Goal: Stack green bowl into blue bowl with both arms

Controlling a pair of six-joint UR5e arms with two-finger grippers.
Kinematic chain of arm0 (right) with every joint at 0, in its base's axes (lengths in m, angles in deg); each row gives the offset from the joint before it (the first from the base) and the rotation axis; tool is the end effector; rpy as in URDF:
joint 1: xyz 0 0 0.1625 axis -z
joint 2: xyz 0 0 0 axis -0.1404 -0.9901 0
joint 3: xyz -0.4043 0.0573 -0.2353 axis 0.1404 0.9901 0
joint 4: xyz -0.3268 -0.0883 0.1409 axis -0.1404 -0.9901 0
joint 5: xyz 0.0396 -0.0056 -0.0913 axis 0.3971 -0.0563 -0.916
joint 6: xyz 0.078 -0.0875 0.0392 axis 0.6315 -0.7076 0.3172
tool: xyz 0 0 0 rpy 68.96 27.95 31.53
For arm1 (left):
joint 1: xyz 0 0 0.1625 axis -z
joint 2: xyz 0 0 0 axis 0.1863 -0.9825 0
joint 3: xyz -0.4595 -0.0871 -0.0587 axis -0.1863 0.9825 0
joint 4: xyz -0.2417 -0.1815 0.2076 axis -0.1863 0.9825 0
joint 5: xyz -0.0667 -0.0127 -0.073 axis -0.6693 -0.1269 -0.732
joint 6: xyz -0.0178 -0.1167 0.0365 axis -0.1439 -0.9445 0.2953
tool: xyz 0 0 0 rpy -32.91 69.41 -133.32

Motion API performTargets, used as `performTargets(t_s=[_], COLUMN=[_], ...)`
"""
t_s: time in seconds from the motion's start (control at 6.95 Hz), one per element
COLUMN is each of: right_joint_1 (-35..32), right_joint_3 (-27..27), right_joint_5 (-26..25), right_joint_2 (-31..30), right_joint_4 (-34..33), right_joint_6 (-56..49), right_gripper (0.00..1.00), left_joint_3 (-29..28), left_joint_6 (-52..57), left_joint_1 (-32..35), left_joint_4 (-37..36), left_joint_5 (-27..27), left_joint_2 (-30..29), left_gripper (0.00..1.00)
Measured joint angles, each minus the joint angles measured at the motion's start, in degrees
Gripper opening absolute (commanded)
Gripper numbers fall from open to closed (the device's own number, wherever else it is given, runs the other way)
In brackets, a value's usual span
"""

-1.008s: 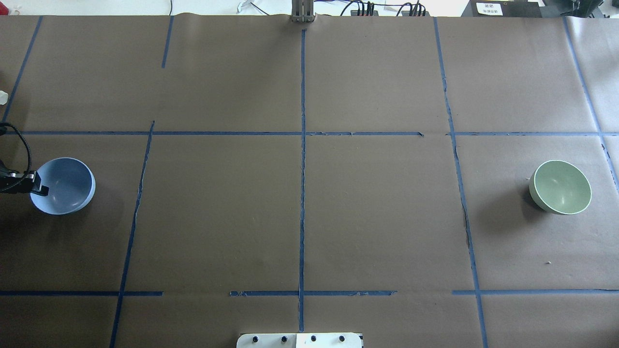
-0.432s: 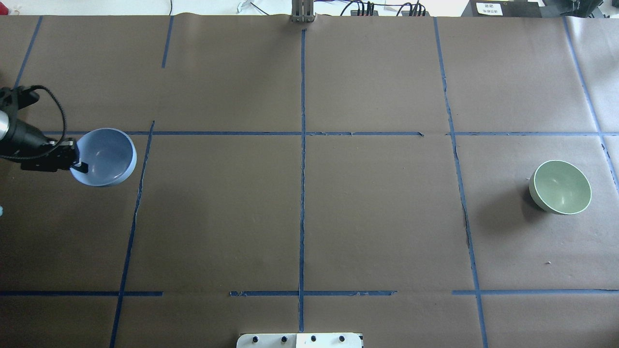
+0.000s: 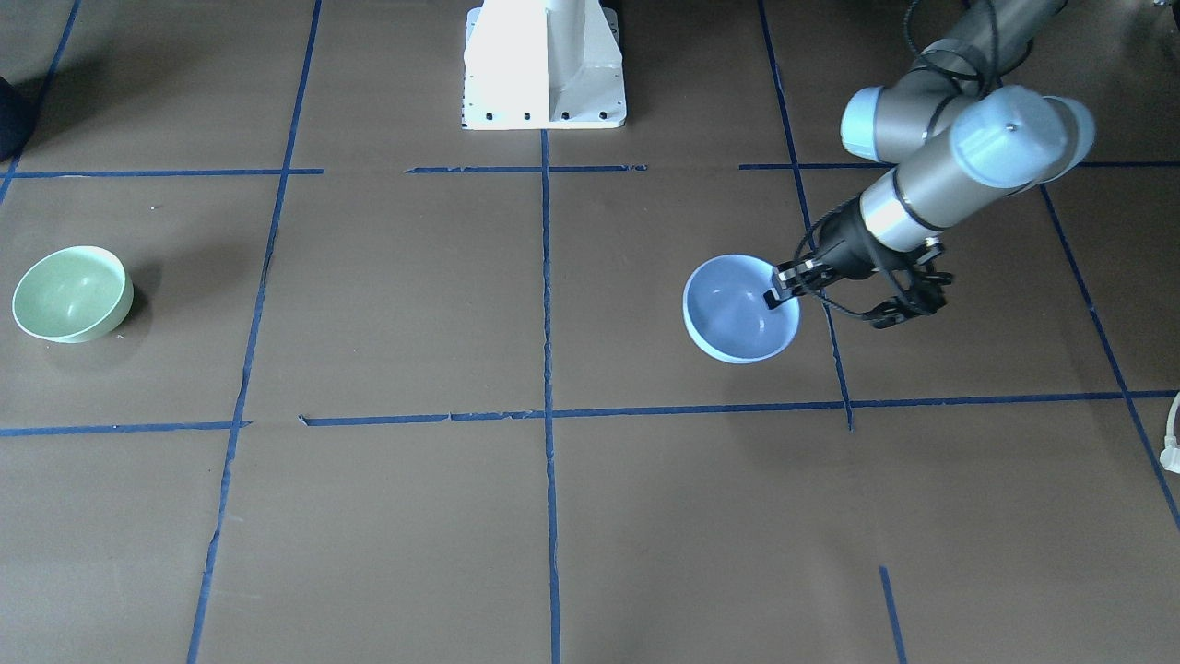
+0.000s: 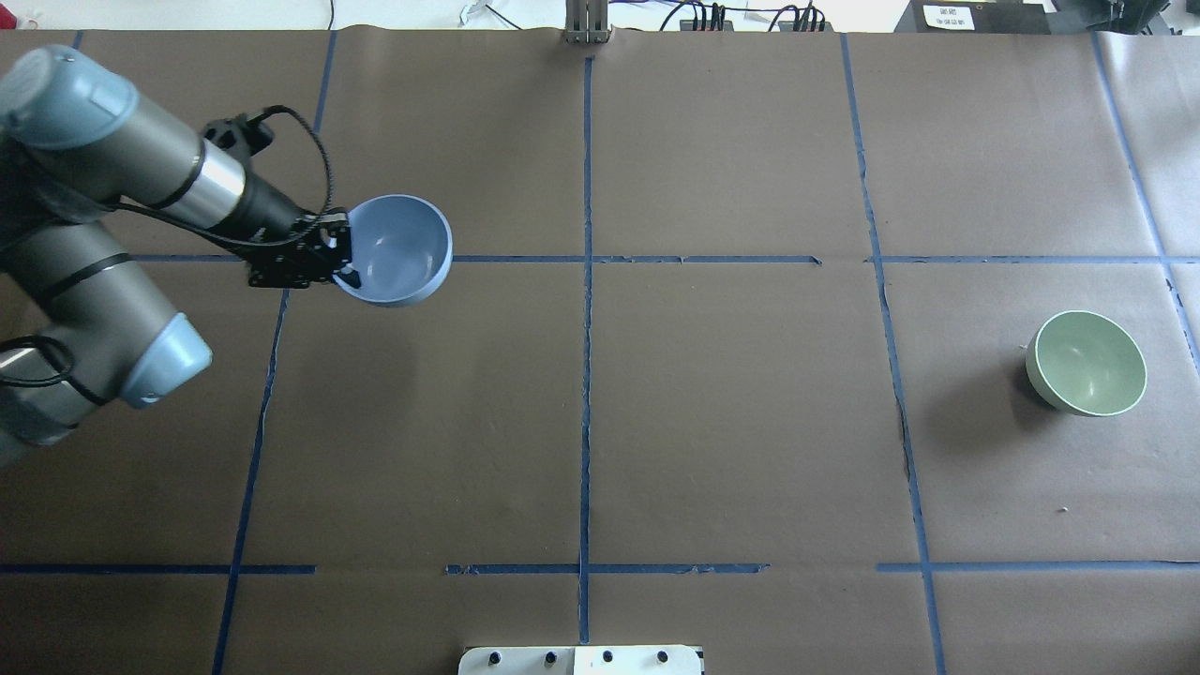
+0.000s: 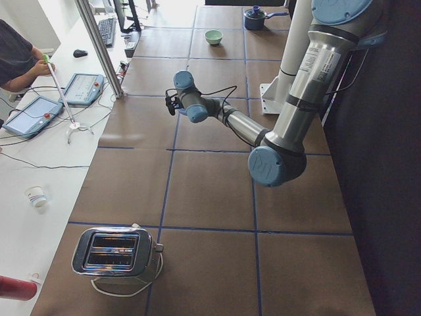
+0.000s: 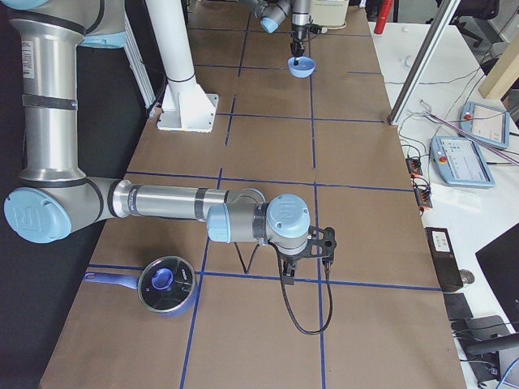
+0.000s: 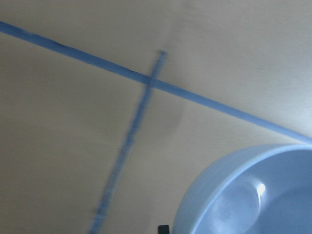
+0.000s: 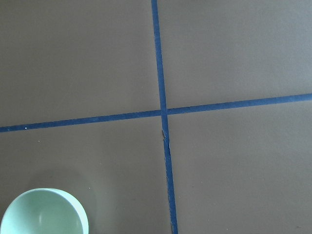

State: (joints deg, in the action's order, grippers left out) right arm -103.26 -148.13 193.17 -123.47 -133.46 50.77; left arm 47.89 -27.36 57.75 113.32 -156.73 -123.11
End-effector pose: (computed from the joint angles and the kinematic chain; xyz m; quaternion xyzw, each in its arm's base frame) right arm 0.0751 -0.4135 0.7003 0.0346 -0.4296 0.0711 0.8996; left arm 0.3975 -0.5031 0.3903 -0.0981 0.5352 -0.1660 0.8224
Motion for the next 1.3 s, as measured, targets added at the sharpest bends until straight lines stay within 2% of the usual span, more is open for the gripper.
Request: performTargets(t_s=[0.29,0.58,0.72,0.86,1.01,1.3], right_joint_1=[0.0,0.0,0.0,0.0,0.0,0.0], right_joint_3=[0.0,0.3,0.4,0.4,0.5,0.5], right_joint_5=[0.4,0.4,0.5,0.5,0.5,0.5], right_joint_2=[0.0,0.1,0.2,0.4,0.6,1.1], right_joint_4=[0.0,-0.1,-0.1,-0.1,-0.2,-0.2], right_joint_6=[0.0,0.3,0.3,0.4,0.4,0.7], right_gripper=[1.0,1.0,1.0,1.0,1.0,1.0], left_joint_3=[-5.2,-8.0,-9.1,-9.8,-10.2,-10.3], left_joint_6=[-7.4,-9.7,-9.9,-9.9,-9.9,-9.8], left_joint_1=[-8.1,-13.0,-14.0,-14.5,-14.8,-15.1], left_joint_4=[-0.1,0.2,0.3,0.4,0.4,0.5], left_joint_5=[9.4,15.7,16.8,17.1,17.3,17.3], left_joint_2=[-9.5,-13.2,-13.5,-13.6,-13.6,-13.6], left_gripper=[0.0,0.03,0.08,0.23,0.96,1.0])
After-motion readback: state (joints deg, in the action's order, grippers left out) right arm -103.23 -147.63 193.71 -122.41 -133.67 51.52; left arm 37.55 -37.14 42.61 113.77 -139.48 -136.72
